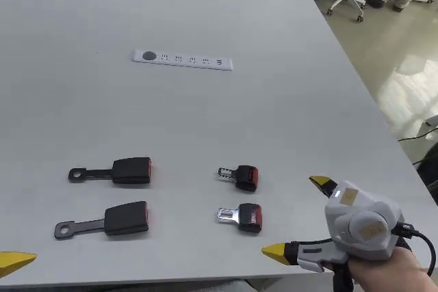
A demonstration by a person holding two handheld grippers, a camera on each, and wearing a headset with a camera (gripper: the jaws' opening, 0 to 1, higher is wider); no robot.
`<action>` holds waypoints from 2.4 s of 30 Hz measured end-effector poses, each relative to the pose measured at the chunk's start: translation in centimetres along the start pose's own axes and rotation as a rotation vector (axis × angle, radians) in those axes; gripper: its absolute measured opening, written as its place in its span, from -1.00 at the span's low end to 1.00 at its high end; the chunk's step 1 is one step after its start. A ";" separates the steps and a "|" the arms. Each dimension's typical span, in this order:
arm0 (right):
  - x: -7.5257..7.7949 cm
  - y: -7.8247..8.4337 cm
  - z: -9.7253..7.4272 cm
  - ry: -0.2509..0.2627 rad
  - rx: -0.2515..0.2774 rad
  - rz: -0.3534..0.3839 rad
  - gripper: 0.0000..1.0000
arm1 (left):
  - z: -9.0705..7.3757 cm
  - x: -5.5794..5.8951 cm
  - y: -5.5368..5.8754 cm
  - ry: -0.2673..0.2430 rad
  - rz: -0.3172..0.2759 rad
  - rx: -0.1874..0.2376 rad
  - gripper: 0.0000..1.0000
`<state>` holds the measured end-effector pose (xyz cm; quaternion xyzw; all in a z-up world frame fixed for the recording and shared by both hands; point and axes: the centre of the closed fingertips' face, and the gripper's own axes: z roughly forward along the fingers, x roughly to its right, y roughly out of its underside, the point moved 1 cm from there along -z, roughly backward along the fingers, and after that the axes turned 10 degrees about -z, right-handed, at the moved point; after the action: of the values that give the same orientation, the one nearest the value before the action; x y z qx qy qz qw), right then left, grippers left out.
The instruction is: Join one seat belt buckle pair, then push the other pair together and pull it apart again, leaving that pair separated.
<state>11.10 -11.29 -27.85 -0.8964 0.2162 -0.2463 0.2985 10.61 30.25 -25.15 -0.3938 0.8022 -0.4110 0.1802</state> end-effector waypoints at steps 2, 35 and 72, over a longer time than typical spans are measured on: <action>0.2 0.0 -0.1 0.010 0.001 0.004 1.00 | 0.0 0.0 0.0 0.001 0.002 -0.002 1.00; -0.3 -0.2 0.0 -0.022 -0.014 -0.022 0.99 | 0.1 -0.1 0.6 0.002 0.047 -0.049 1.00; -1.7 -1.7 3.5 -0.236 -0.012 -0.185 0.32 | 8.4 6.0 -1.2 0.257 0.331 -0.251 0.52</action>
<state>12.16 -7.62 -29.78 -0.9370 0.0976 -0.1643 0.2925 12.57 20.80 -29.00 -0.2208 0.9169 -0.3196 0.0913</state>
